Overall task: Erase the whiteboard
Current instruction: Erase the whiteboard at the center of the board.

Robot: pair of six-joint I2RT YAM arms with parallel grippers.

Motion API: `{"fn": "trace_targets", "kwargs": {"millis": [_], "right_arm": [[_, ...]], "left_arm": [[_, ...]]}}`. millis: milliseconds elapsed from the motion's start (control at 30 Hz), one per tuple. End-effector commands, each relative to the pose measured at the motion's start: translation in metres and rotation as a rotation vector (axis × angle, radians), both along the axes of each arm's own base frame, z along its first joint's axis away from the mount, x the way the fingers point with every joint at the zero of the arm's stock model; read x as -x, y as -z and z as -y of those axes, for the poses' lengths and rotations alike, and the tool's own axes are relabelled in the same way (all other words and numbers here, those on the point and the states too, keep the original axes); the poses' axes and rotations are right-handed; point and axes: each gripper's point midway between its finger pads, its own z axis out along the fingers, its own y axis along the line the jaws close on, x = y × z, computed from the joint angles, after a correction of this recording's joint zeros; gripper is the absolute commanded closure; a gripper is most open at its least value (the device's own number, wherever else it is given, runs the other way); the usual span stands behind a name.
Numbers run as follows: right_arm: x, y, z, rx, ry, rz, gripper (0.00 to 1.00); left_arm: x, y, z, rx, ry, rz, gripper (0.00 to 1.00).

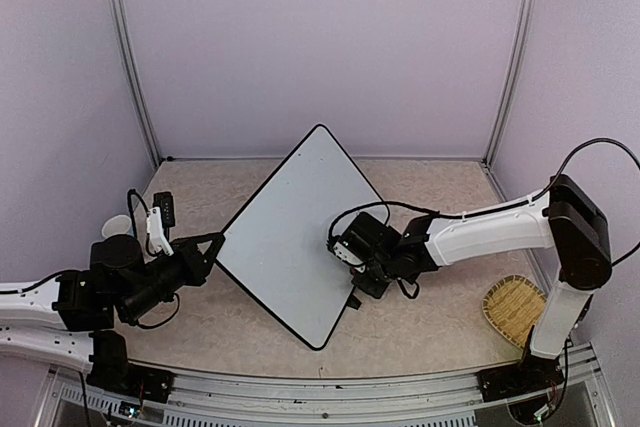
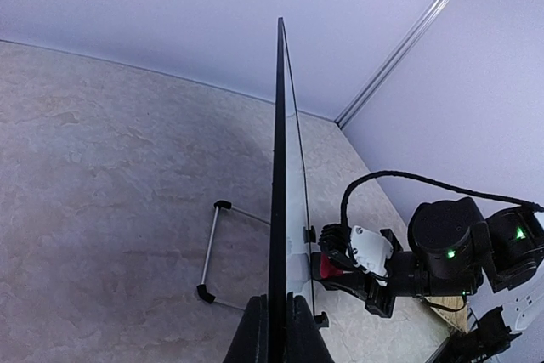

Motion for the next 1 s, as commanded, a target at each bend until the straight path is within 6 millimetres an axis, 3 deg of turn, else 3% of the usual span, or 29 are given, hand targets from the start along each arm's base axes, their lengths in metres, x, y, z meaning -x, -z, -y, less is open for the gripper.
{"fn": "trace_targets", "kwargs": {"millis": [0,167,367,800,967], "right_arm": [[-0.012,-0.029,-0.038,-0.108,-0.05,0.031,0.79],[-0.024,-0.064,-0.061,-0.171,-0.08,0.078,0.79],[-0.033,-0.07,-0.07,-0.153,-0.08,0.096,0.79],[-0.012,-0.008,-0.028,-0.057,-0.038,0.017,0.79],[-0.004,0.006,-0.013,-0.038,-0.025,-0.001,0.79]], "left_arm": [[0.018,0.037,0.017,-0.162,0.148,-0.044,1.0],[0.018,0.038,0.018,-0.163,0.152,-0.045,1.0],[0.019,0.037,0.017,-0.16,0.153,-0.044,1.0],[0.019,0.038,0.016,-0.161,0.148,-0.044,1.0],[0.018,0.036,0.017,-0.157,0.149,-0.042,1.0]]}}
